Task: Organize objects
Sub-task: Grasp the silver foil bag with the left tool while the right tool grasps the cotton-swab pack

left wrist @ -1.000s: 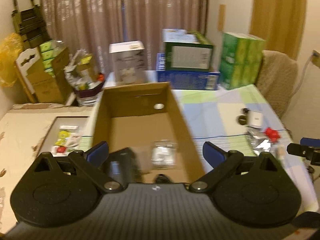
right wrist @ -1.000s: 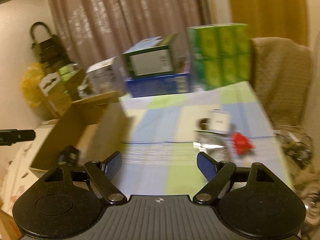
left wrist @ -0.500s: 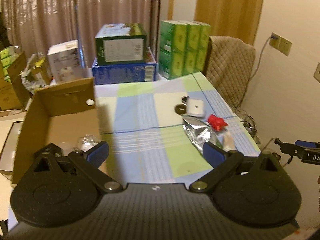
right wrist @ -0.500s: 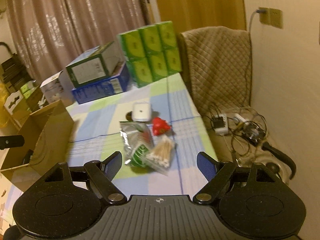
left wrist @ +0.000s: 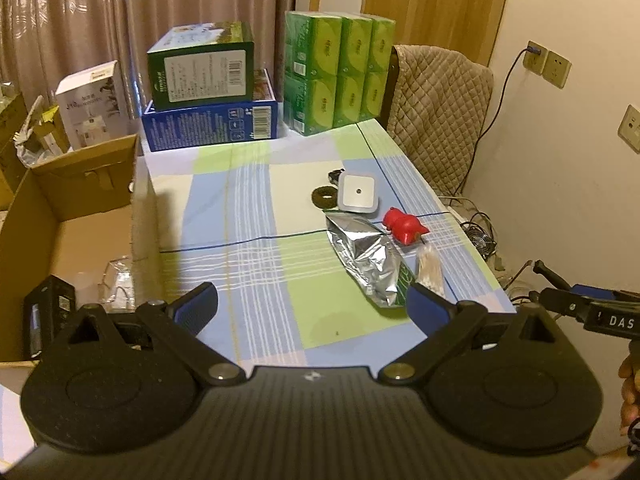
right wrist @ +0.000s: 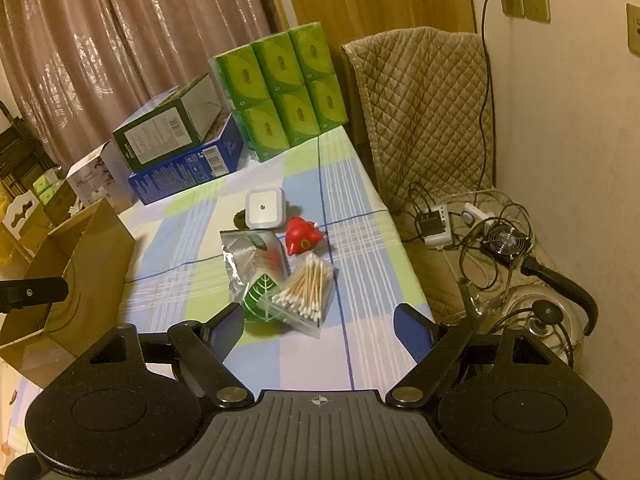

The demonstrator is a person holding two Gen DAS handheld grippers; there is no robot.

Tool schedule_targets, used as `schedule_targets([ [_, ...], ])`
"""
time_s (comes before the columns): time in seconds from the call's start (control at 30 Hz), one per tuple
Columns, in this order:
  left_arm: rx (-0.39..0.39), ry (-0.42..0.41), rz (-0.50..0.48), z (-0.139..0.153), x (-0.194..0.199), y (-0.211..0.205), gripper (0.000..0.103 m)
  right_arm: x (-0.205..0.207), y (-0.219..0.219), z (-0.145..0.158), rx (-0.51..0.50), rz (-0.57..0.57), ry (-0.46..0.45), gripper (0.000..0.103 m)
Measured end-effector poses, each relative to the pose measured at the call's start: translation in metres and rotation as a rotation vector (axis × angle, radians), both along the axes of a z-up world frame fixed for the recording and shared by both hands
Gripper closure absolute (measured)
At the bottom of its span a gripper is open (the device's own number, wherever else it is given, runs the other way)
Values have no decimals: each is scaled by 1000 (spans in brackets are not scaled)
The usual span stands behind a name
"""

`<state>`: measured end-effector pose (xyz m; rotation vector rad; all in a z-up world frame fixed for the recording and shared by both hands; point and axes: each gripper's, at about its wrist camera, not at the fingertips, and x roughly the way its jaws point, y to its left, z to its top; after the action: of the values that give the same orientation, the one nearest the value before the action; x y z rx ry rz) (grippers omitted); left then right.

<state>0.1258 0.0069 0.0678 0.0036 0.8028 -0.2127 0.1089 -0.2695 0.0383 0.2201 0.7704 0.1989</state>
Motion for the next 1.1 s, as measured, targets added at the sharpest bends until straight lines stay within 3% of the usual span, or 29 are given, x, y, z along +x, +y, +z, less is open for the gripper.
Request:
schedule_targets([
  [0.67, -17, 91, -34, -49, 49, -37, 4, 64, 6, -42, 16, 34, 59, 25],
  [1.1, -39, 152, -7, -97, 98, -43, 4, 135, 30, -101, 72, 63, 169, 37],
])
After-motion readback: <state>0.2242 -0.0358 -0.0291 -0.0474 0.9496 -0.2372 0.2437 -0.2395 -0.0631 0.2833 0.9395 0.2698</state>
